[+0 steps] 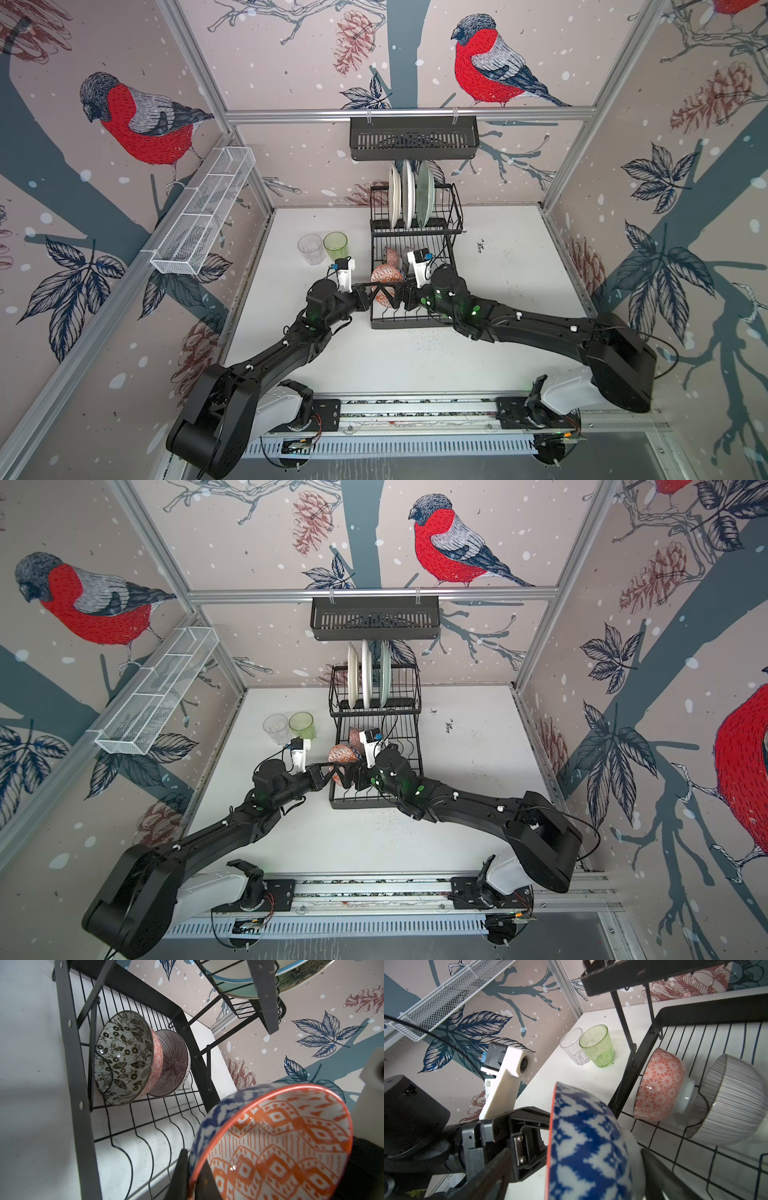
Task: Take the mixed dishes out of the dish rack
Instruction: 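Open the right gripper and draw it back from the bowl, then carry the blue-and-white bowl with the left gripper and lower it beside the tumblers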
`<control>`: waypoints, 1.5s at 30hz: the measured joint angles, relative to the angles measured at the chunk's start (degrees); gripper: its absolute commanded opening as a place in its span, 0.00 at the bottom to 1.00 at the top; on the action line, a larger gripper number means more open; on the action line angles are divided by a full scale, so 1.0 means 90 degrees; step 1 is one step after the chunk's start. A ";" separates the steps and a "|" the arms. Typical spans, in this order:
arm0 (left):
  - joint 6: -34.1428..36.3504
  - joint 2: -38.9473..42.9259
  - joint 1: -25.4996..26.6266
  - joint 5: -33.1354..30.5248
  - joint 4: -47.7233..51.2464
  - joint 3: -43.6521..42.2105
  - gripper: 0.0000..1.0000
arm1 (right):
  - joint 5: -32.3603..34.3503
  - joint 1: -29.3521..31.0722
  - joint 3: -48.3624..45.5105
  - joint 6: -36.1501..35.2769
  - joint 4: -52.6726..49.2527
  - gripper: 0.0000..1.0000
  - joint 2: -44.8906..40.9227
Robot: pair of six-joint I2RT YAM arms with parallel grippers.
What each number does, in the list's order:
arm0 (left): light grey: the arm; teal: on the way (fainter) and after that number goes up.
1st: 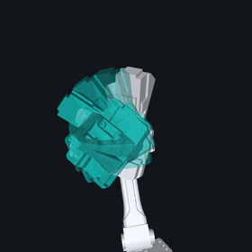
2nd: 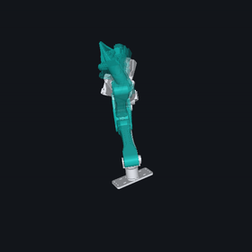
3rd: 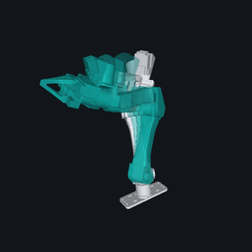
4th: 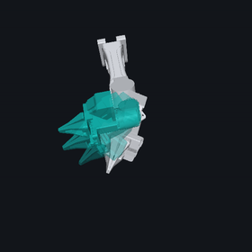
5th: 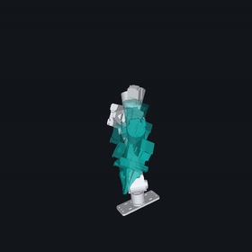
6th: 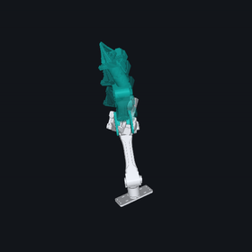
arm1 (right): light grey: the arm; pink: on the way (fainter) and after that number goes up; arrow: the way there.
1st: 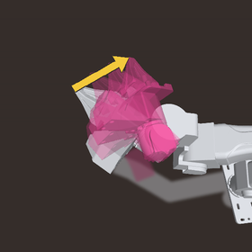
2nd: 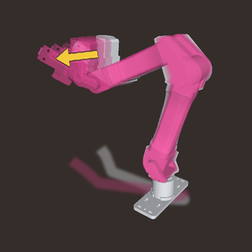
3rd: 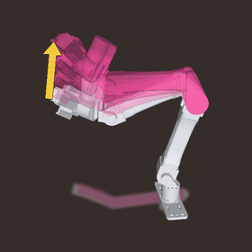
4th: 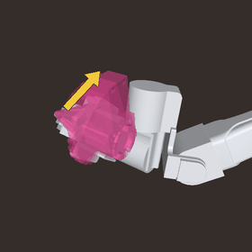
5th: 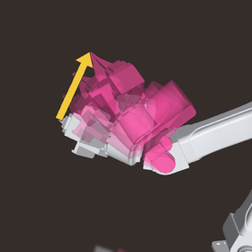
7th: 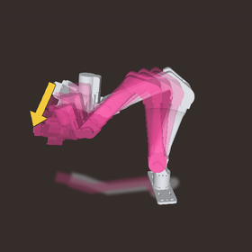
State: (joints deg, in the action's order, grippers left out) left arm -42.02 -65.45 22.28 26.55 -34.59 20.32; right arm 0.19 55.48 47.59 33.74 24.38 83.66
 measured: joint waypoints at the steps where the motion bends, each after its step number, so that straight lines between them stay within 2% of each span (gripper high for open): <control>1: 0.0000 0.0024 0.0000 -0.0017 0.0068 0.0007 0.00 | 0.0039 0.0002 0.0000 -0.0010 0.0000 0.99 -0.0005; 24: 0.0219 0.0381 0.0002 -0.0595 0.0799 0.0114 0.00 | 0.1360 0.0005 -0.0192 -0.0058 -0.0631 1.00 -0.0471; 33: 0.0221 0.0401 0.0007 -0.0634 0.0918 0.0129 0.00 | 0.1761 0.0032 -0.0483 -0.0029 -0.0901 1.00 -0.1042; 40: 0.0223 0.0427 0.0007 -0.0653 0.0937 0.0170 0.00 | 0.2341 0.0019 -0.0806 0.0211 -0.1195 1.00 -0.1440; 45: 0.0345 0.0481 0.0007 -0.0945 0.1100 0.0202 0.00 | 0.2436 0.0019 -0.1258 0.0153 -0.1027 1.00 -0.1812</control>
State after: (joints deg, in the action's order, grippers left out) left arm -38.92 -61.12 22.35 18.04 -24.69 22.13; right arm 22.11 55.66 36.27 35.11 15.14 67.35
